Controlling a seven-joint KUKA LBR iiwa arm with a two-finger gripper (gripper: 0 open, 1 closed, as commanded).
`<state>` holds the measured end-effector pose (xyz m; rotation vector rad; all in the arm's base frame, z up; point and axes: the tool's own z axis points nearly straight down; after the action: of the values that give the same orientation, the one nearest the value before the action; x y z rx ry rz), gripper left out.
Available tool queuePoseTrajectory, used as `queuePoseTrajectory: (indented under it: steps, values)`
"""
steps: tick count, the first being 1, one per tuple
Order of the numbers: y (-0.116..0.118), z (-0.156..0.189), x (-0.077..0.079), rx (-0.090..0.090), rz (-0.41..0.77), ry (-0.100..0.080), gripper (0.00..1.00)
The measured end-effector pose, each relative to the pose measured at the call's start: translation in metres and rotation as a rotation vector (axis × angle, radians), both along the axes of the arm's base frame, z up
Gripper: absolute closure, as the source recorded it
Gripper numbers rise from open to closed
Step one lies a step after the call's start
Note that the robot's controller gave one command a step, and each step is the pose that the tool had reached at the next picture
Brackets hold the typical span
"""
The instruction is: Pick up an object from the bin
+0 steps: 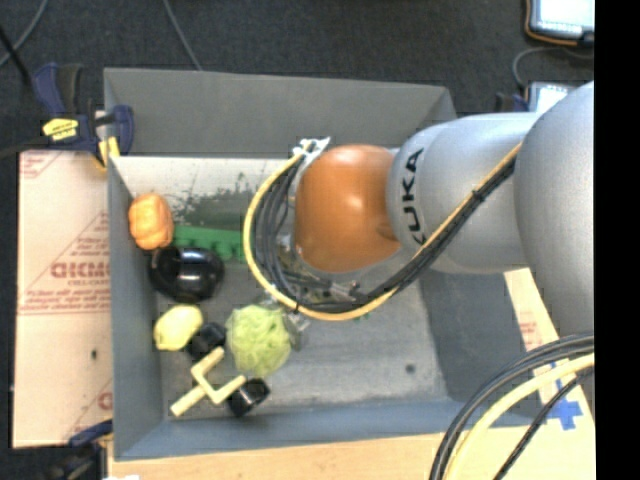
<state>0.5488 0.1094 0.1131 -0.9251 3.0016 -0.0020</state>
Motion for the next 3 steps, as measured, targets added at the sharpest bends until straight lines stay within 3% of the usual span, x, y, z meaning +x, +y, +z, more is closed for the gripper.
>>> queuePoseTrajectory:
  steps: [1,2,3]
  values:
    - [-0.005,0.028,0.006,0.003,0.008,-0.019,1.0]
    - [-0.003,0.035,-0.005,-0.001,0.006,0.008,1.0]
    - [-0.006,0.035,0.031,0.002,0.116,-0.032,1.0]
